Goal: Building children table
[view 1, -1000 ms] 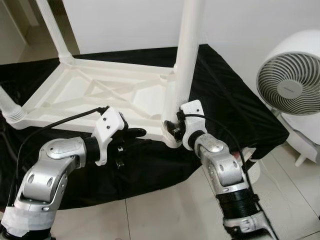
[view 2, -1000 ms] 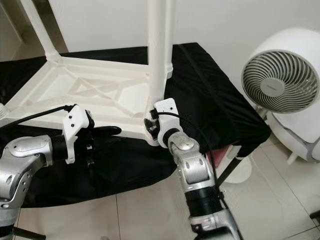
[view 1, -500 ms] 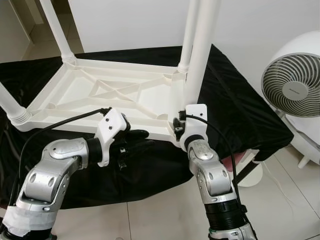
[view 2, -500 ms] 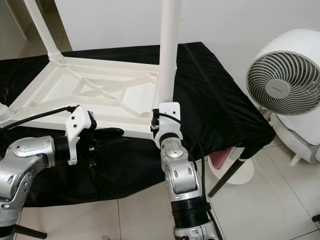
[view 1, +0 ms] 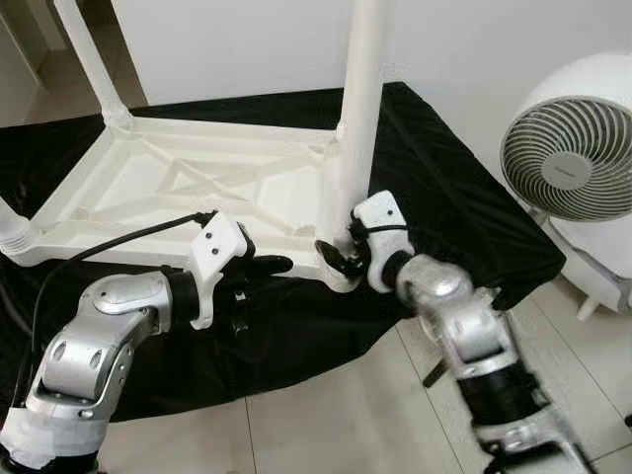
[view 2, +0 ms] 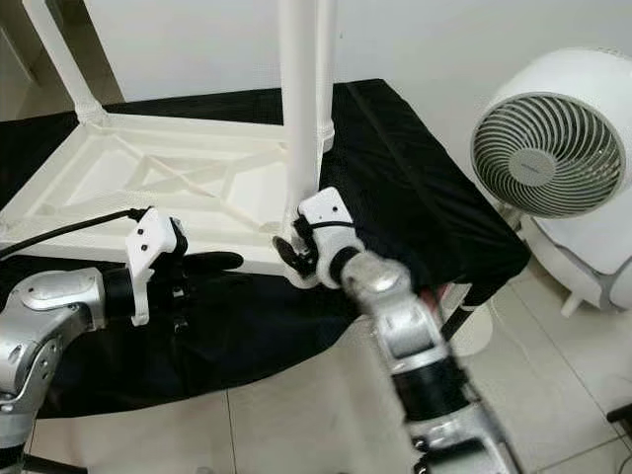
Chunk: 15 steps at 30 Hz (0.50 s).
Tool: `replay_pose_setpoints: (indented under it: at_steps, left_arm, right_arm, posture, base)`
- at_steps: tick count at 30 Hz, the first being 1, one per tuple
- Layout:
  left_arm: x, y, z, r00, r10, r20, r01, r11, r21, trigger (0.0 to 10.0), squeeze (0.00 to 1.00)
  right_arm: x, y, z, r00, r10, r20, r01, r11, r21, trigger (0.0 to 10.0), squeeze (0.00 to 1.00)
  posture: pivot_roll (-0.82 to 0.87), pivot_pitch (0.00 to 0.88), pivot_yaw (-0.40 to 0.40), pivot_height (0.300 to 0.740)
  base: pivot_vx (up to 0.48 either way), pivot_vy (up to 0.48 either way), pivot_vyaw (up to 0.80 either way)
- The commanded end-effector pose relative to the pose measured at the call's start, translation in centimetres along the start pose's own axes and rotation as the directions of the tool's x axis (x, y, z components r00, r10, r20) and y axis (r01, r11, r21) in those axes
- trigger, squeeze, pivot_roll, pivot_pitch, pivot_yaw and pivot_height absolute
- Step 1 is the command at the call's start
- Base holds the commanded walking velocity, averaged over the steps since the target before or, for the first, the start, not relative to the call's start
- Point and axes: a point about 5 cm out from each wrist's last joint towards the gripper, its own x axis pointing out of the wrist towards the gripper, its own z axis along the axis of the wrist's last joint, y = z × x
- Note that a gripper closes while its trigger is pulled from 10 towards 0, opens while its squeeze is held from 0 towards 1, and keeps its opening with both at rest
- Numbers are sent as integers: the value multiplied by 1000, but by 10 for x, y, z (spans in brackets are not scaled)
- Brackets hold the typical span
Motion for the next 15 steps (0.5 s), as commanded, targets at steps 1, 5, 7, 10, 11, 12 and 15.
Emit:
replay_pose_setpoints:
  at_steps: [1,5,7,10,11,12,15]
  left_arm:
    - [-5,2,-1,998,63,-9,-63,998,-7,10000,0]
    - [-7,2,-2,997,77,-12,-77,997,-13,10000,0]
    - [-8,2,-2,997,81,-13,-81,997,-15,10000,0]
    - [-11,1,-2,996,90,-16,-91,996,-21,10000,0]
    - [-11,1,-2,996,90,-16,-91,996,-21,10000,0]
    - [-13,0,-3,996,92,-18,-93,995,-22,10000,0]
    - [-16,-1,-3,996,90,-21,-90,996,-26,10000,0]
  right_arm:
    - [6,2,-4,996,90,-20,-91,995,-46,10000,0]
    - [10,-2,-11,988,137,-74,-140,989,-39,10000,0]
    - [12,-3,-13,985,149,-87,-153,987,-43,10000,0]
    - [15,1,-17,974,202,-101,-204,979,-10,10000,0]
    - [15,1,-17,974,202,-101,-204,979,-10,10000,0]
    - [16,2,-19,969,225,-101,-226,974,6,10000,0]
    - [18,5,-19,963,260,-73,-259,966,18,2588,0]
  posture:
    - [-60,103,27,740]
    - [-53,104,24,740]
    - [-46,108,23,740]
    - [-43,109,22,740]
    - [-43,109,22,740]
    - [-39,110,24,740]
    - [-38,111,25,740]
  base:
    - [0,0,0]
    - [0,0,0]
    - [0,0,0]
    - [0,0,0]
    - [0,0,0]
    - [0,0,0]
    - [0,0,0]
